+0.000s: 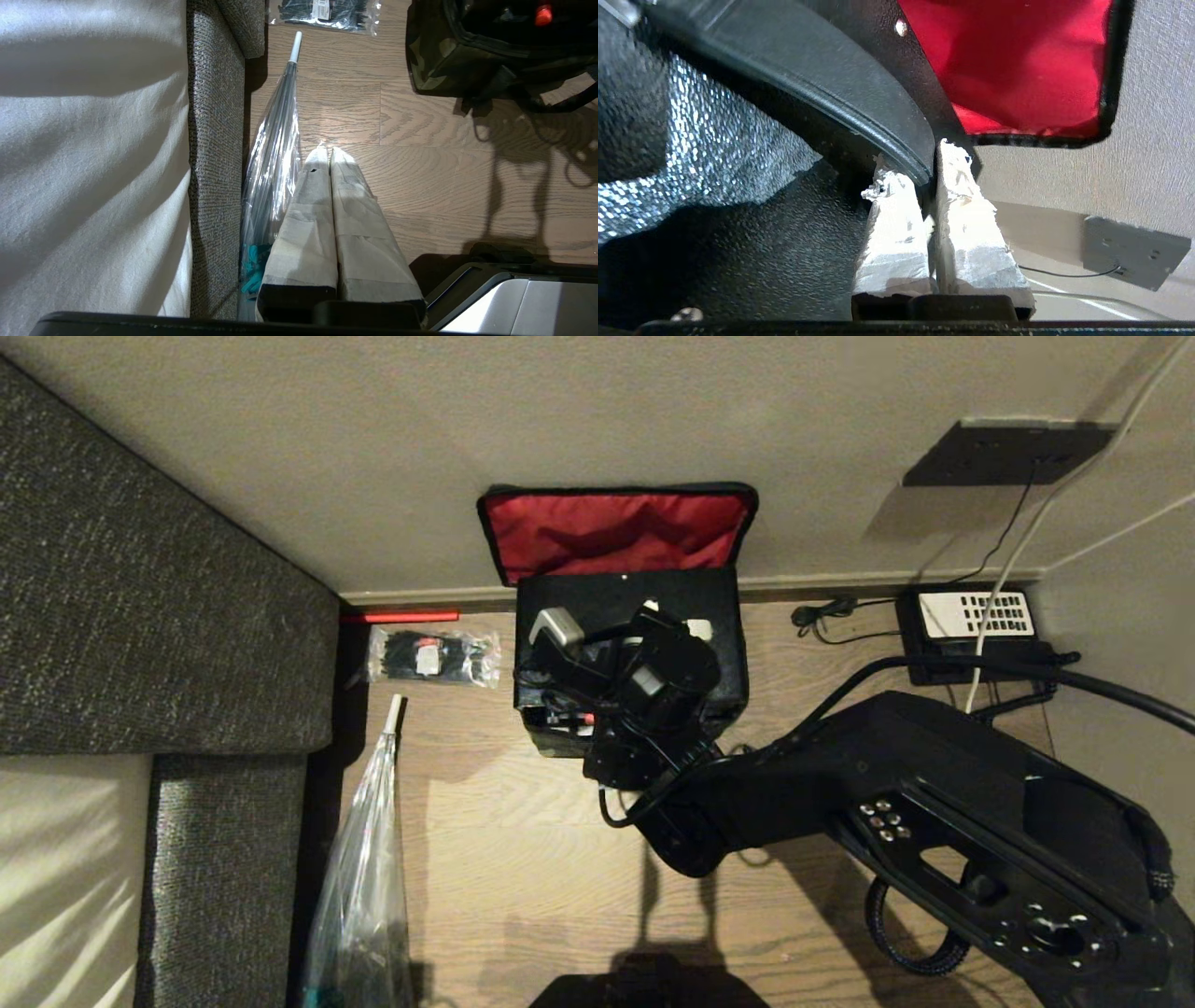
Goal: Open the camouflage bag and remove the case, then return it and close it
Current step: Lift the black box
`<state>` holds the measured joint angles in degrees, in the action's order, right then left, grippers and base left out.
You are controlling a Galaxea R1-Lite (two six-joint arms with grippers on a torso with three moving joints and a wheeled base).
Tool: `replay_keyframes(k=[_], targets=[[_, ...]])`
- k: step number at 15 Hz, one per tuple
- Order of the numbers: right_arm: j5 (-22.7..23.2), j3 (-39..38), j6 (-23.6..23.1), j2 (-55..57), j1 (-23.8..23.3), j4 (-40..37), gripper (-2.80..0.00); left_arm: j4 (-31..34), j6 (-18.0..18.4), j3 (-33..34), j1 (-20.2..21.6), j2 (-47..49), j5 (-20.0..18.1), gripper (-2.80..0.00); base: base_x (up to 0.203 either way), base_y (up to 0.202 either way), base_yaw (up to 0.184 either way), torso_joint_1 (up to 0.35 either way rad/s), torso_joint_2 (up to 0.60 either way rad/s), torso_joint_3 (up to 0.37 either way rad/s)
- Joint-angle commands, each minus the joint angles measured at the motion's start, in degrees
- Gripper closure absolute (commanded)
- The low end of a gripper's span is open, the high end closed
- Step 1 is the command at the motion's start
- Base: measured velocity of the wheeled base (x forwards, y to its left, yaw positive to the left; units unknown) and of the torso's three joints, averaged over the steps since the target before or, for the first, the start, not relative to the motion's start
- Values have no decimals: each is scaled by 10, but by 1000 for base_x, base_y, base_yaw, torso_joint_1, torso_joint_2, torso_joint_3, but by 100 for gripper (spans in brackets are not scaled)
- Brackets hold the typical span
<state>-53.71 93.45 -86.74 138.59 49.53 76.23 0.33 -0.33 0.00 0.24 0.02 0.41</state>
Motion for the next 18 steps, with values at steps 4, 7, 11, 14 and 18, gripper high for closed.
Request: replay_keyframes(k=[4,7,11,14,18], targets=[[-7,-34,9,-27,3,4,0,0,0,2,0,-1,0,0,0,0,0,0,0,0],[-10,-51,12,-39,21,4,0,0,0,2,0,-1,-1,0,0,0,0,0,0,0],[-17,-61,12,-51,34,3,0,0,0,2,0,-1,0,0,0,0,0,0,0,0],[-17,-76,11,-66,34,1,0,0,0,2,0,-1,-1,0,0,0,0,0,0,0],[-17,-97,10,-101,33,-7,0,0,0,2,0,-1,0,0,0,0,0,0,0,0]])
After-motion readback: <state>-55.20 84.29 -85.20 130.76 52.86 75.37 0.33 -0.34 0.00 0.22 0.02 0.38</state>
